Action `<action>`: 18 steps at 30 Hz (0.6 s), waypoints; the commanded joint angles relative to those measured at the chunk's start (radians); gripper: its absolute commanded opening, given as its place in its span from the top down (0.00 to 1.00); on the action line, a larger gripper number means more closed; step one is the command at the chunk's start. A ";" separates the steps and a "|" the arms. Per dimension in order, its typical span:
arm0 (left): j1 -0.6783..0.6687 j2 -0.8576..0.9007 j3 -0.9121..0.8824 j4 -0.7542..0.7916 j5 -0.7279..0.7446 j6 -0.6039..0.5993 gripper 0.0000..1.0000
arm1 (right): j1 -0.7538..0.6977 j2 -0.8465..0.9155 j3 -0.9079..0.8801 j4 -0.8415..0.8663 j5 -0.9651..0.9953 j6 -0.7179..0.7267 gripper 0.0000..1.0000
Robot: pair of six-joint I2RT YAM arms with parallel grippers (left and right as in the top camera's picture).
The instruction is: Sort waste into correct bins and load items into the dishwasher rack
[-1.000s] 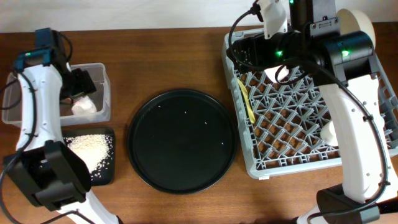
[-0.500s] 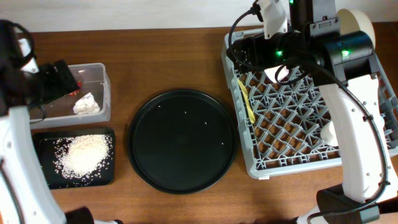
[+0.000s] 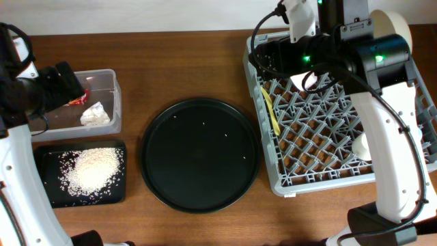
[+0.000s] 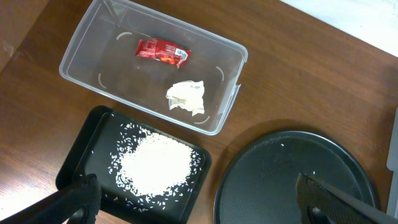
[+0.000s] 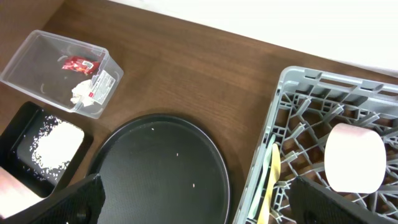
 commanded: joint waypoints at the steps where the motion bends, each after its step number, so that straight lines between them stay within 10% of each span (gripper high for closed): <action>1: 0.001 0.002 0.000 0.002 0.011 -0.016 0.01 | 0.005 0.007 0.002 0.002 -0.012 -0.003 0.02; 9: 0.001 0.002 0.000 0.002 0.011 -0.016 0.01 | 0.007 -0.178 -0.114 0.134 0.073 -0.101 0.02; 18: 0.001 0.002 0.000 0.002 0.011 -0.016 0.01 | -0.049 -0.639 -0.937 0.678 0.074 -0.332 0.02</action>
